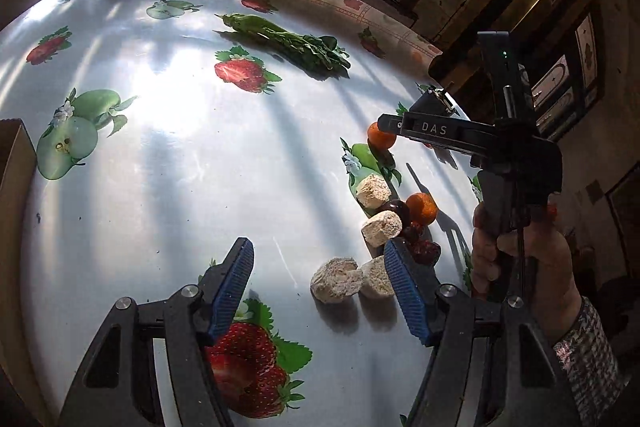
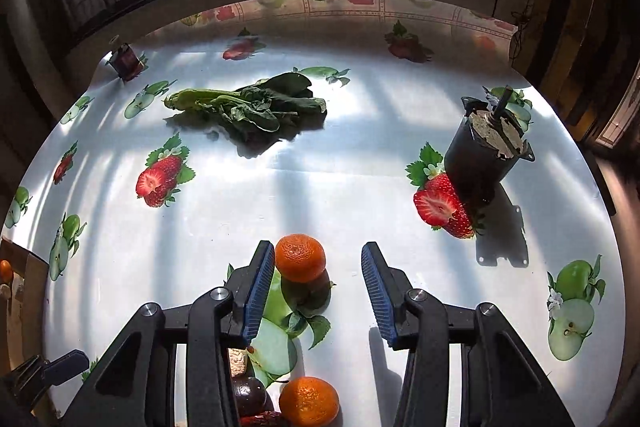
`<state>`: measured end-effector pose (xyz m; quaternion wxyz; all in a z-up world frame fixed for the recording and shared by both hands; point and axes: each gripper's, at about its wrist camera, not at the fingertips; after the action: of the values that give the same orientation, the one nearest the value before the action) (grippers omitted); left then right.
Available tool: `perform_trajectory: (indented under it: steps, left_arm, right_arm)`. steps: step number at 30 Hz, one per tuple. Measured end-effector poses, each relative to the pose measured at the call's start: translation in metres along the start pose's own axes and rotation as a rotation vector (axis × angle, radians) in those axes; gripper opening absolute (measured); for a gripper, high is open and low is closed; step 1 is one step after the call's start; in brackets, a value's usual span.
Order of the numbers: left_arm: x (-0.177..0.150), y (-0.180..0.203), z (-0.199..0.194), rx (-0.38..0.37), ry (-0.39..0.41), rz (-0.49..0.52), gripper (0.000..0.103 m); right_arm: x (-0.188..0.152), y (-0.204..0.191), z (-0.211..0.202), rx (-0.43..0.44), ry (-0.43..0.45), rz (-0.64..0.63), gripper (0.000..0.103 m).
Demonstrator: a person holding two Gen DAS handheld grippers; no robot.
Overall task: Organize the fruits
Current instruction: 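Move both tools back to the pile, then grasp a round rice cake with the left tool while the right tool grasps a mandarin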
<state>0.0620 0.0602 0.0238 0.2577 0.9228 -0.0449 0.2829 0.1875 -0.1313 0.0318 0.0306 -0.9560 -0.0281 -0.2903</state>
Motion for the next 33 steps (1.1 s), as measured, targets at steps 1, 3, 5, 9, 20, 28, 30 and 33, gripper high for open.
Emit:
perform_trajectory:
  steps: [1,3,5,9,20,28,30,33]
  left_arm:
    - [-0.002,0.004,0.004,0.006,-0.006,0.023,0.067]
    - [-0.006,0.011,0.012,0.013,-0.021,0.068,0.067]
    - [-0.01,0.016,0.019,0.02,-0.034,0.107,0.067]
    - [-0.012,0.023,0.024,-0.002,-0.038,0.151,0.036]
    - [-0.009,0.016,0.008,0.014,0.019,0.13,0.027]
    - [-0.01,0.02,-0.03,0.03,0.101,0.126,0.027]
    - [-0.016,0.02,-0.049,0.034,0.125,0.118,0.027]
    - [-0.026,0.01,-0.079,0.059,0.152,0.082,0.027]
  right_arm:
    - [0.0,-0.002,0.006,0.005,-0.009,-0.008,0.048]
    - [-0.001,-0.005,0.016,0.002,-0.025,-0.029,0.048]
    - [-0.002,-0.008,0.021,-0.004,-0.029,-0.046,0.048]
    - [-0.004,-0.007,0.027,-0.01,-0.026,-0.053,0.048]
    - [-0.013,0.008,0.005,0.017,-0.004,0.043,0.032]
    - [-0.044,0.02,-0.058,0.106,0.038,0.133,0.032]
    - [-0.056,0.014,-0.074,0.119,0.051,0.128,0.032]
    - [-0.074,0.0,-0.092,0.143,0.064,0.112,0.032]
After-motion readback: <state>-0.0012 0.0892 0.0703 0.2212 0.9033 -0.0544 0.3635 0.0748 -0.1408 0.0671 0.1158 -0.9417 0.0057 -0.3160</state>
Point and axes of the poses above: each gripper's, at about its wrist camera, not at the fingertips, and z roughly the way its jaws point, y to its right, x to its top
